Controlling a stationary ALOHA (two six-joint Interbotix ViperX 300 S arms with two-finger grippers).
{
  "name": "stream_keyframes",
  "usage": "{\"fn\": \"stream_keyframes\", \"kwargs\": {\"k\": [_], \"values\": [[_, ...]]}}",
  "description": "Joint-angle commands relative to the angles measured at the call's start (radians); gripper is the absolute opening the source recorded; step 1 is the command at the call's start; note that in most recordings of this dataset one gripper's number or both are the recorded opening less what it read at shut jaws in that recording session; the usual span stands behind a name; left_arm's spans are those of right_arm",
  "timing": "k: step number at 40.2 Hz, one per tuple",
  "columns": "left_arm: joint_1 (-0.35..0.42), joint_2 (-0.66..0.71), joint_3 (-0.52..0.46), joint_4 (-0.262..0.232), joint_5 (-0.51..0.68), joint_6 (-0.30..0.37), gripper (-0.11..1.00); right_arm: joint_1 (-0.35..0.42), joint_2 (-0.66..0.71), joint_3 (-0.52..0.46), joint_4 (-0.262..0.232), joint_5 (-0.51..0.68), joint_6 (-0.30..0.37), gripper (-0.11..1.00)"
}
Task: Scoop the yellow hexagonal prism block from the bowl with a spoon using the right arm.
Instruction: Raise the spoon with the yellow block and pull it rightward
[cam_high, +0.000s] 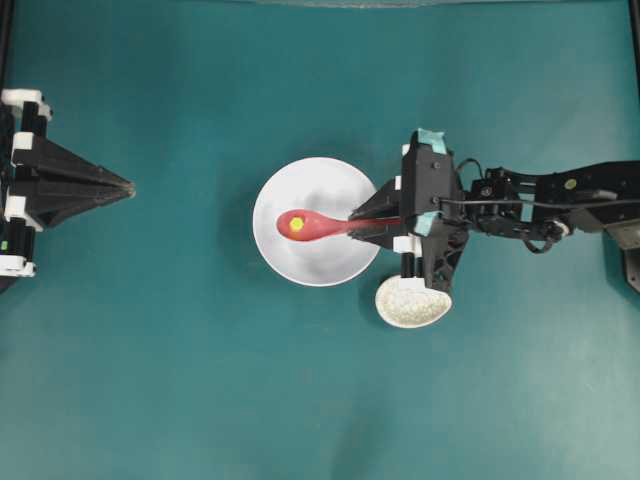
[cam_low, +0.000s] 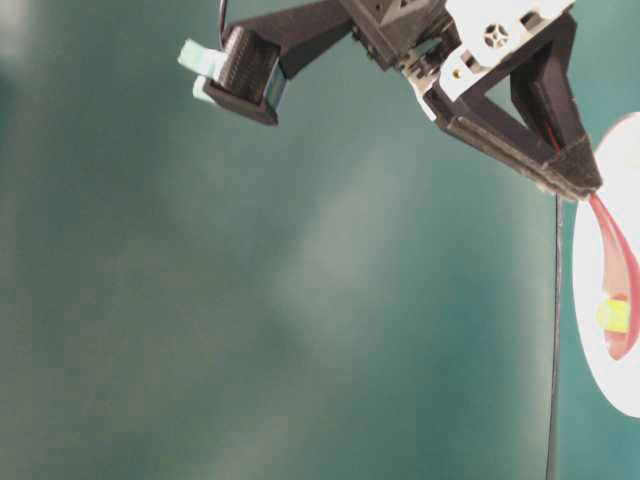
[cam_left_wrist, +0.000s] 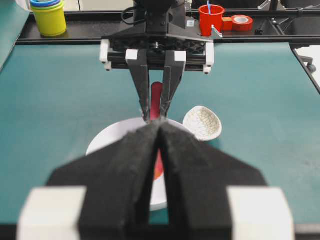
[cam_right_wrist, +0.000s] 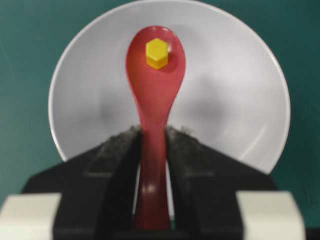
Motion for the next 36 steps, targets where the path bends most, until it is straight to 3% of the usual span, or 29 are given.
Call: {"fn": "stream_keyframes", "kwargs": {"k": [1,23,36], "values": [[0.0,0.008,-0.017,0.003,-0.006,0.002,0.06,0.011,-0.025,-0.002,0.008,-0.04,0.009,0.24],[0.002,0.008,-0.017,0.003,-0.006,0.002,0.06,0.035,-0.044,0.008,0.005,-0.107,0.028,0.24],[0.0,0.008,-0.017,0.003,-0.003,0.0,0.06,0.014,-0.164,0.009,-0.014,-0.035,0.017,0.24]]}}
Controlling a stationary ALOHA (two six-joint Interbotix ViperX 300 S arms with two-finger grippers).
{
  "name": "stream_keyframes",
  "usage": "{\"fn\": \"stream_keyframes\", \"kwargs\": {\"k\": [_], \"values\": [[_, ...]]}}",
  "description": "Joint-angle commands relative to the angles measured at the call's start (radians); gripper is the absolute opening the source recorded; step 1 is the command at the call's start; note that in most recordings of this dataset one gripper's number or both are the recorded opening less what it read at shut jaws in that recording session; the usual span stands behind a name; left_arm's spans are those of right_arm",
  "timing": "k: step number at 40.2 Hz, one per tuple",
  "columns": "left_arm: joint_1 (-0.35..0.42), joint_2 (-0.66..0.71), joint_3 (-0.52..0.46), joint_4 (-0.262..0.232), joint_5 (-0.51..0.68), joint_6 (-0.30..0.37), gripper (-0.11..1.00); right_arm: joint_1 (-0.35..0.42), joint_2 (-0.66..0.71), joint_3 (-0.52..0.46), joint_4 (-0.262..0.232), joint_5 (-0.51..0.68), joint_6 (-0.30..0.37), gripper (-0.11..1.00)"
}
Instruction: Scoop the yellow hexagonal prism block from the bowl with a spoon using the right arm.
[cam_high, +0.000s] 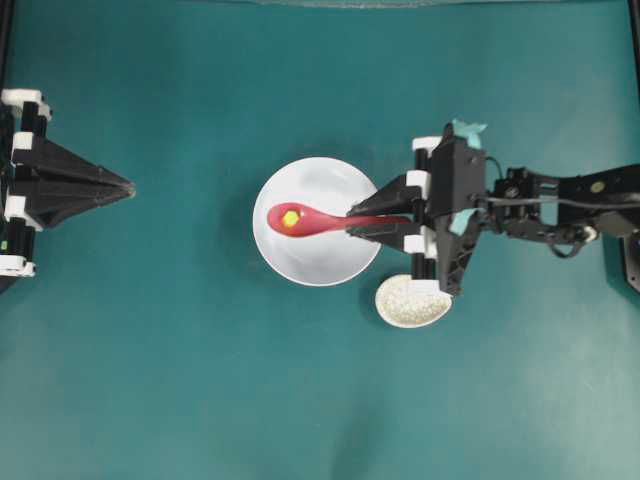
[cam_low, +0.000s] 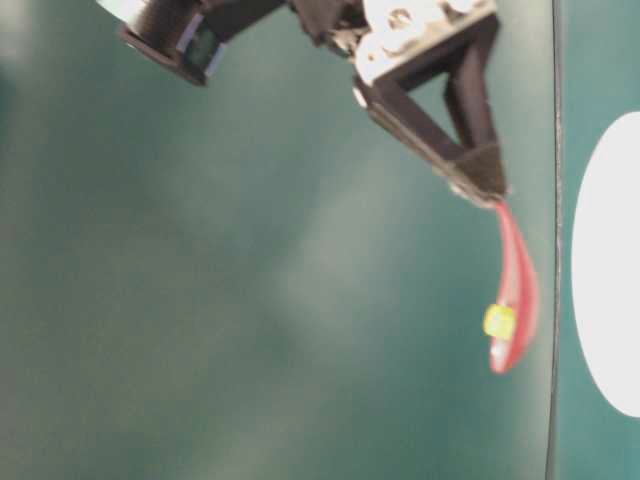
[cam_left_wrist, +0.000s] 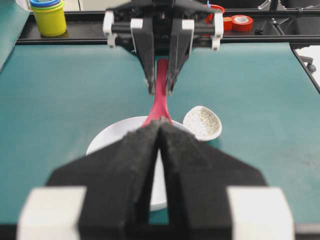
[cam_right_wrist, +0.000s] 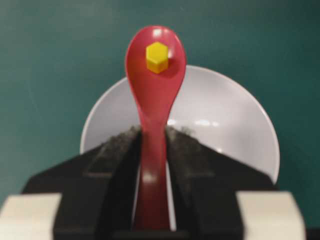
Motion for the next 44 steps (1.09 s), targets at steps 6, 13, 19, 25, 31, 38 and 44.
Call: {"fn": "stream_keyframes", "kwargs": {"k": [6,13,19,25,31,38,44], "values": [[0.002,0.008,-0.017,0.003,-0.005,0.0,0.06,-0.035,-0.106,-0.018,-0.023,0.092,-0.003,0.24],[0.0,-0.005,-0.02,0.003,-0.005,0.0,0.06,-0.054,-0.16,-0.025,-0.026,0.144,-0.003,0.24],[0.0,-0.017,-0.02,0.003,-0.005,-0.002,0.06,-0.063,-0.195,-0.028,-0.034,0.152,-0.003,0.24],[0.0,-0.015,-0.02,0.003,-0.005,-0.003,0.06,-0.063,-0.207,-0.028,-0.034,0.152,-0.003,0.24],[0.0,-0.014,-0.02,0.003,-0.005,-0.002,0.06,-0.063,-0.209,-0.029,-0.034,0.152,-0.003,0.24],[0.0,-0.017,-0.021,0.003,-0.005,0.0,0.06,-0.063,-0.209,-0.029,-0.034,0.152,-0.003,0.24],[0.0,-0.017,-0.021,0.003,-0.005,0.002,0.06,-0.063,-0.209,-0.029,-0.034,0.16,-0.003,0.24]]}}
